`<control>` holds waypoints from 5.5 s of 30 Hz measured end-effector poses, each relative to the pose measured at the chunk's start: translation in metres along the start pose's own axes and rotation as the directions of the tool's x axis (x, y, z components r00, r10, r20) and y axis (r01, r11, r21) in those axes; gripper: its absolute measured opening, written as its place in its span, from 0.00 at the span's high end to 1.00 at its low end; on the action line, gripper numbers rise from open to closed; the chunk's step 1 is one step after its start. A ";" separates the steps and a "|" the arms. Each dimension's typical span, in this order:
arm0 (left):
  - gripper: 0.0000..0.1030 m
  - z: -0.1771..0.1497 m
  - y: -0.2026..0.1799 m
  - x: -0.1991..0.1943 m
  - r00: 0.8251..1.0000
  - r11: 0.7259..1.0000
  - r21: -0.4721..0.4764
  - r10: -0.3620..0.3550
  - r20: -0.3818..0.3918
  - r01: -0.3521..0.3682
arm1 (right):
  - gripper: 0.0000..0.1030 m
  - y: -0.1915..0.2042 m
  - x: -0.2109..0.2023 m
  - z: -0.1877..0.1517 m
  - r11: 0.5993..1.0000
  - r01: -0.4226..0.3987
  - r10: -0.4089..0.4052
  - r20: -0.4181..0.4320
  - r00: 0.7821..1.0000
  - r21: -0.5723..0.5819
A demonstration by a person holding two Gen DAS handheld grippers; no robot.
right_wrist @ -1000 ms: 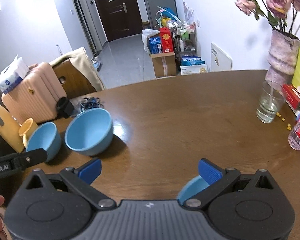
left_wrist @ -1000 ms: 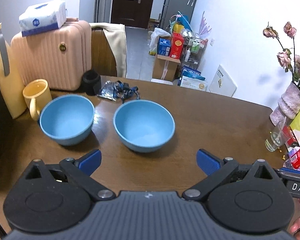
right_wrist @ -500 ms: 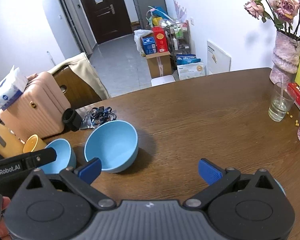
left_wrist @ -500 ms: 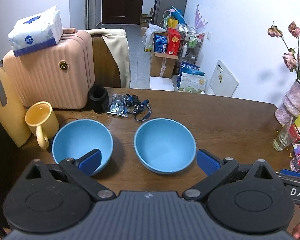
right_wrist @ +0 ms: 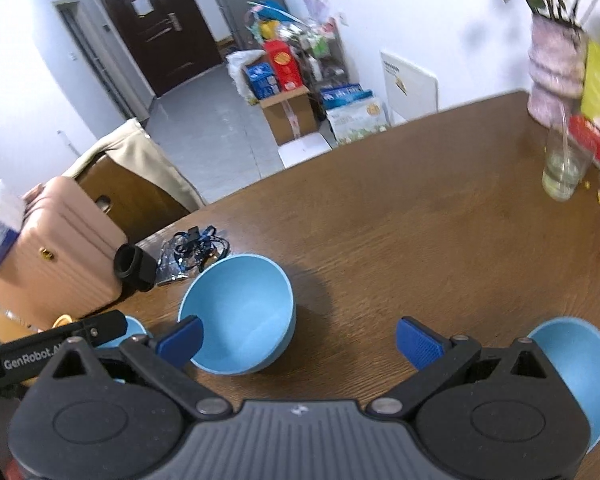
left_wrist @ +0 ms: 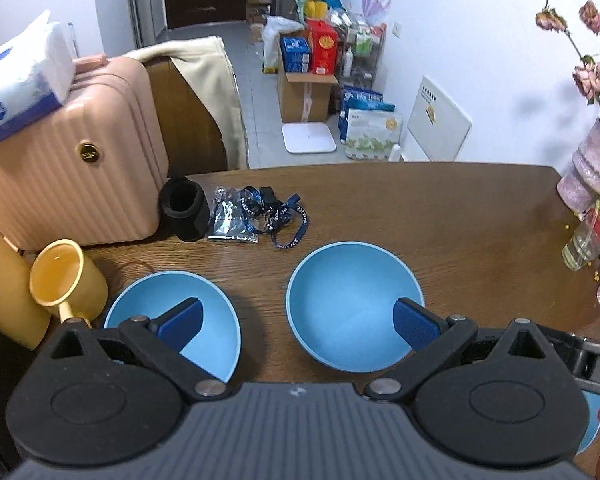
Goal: Organize plates and bowls
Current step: 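Move both open tools back toward the two blue bowls beside the yellow mug, then close the left gripper on a blue bowl rim while the right gripper closes on the other, then carry both gripped blue bowls toward the bowl set down earlier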
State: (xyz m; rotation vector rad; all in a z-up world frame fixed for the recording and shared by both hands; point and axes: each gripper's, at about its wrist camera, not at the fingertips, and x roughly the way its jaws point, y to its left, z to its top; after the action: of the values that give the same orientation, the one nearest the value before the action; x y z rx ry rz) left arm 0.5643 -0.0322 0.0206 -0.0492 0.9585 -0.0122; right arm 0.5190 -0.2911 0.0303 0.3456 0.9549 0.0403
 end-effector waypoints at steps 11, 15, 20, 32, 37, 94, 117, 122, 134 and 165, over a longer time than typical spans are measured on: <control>0.01 0.011 0.004 0.061 0.996 0.999 0.043 -0.021 -0.088 0.025 | 0.11 0.004 0.054 0.000 0.995 0.056 -0.052 -0.054 0.997 0.083; 0.08 0.014 0.006 0.084 0.993 0.999 0.042 -0.027 -0.116 0.032 | 0.17 0.005 0.073 0.002 0.992 0.083 -0.076 -0.067 0.995 0.097; 0.17 0.013 0.004 0.108 0.989 0.999 0.038 -0.032 -0.143 0.038 | 0.29 0.005 0.102 0.004 0.990 0.095 -0.083 -0.107 0.991 0.108; 0.26 0.036 0.004 0.155 0.973 0.998 0.045 -0.024 -0.231 0.035 | 0.44 0.007 0.147 0.012 0.989 0.118 -0.100 -0.177 0.979 0.094; 0.36 0.037 0.001 0.168 0.963 0.997 0.069 -0.016 -0.268 0.036 | 0.52 0.007 0.155 0.013 0.988 0.122 -0.102 -0.193 0.976 0.093; 0.83 0.023 -0.019 0.139 0.977 0.995 0.090 -0.027 -0.212 0.047 | 0.94 0.008 0.142 -0.005 0.987 0.106 -0.085 -0.162 0.983 0.125; 0.83 -0.006 -0.066 0.071 0.984 0.984 0.146 -0.074 -0.162 0.098 | 0.94 -0.024 0.066 -0.033 0.973 0.131 -0.115 -0.093 0.989 0.189; 0.83 -0.014 -0.077 0.060 0.984 0.981 0.161 -0.086 -0.157 0.112 | 0.94 -0.034 0.052 -0.038 0.969 0.144 -0.129 -0.084 0.988 0.201; 0.83 -0.033 -0.105 0.031 0.984 0.971 0.196 -0.112 -0.140 0.139 | 0.94 -0.057 0.014 -0.054 0.959 0.158 -0.150 -0.050 0.987 0.235; 0.83 -0.069 -0.202 0.004 0.969 0.922 0.311 -0.188 -0.162 0.231 | 0.94 -0.142 -0.043 -0.078 0.907 0.223 -0.236 -0.008 0.972 0.358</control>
State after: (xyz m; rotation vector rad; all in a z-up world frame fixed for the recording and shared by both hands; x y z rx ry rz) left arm 0.5127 -0.2370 -0.0132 0.1586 1.0672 -0.3778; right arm 0.4144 -0.4117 -0.0207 0.5645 0.9611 -0.3591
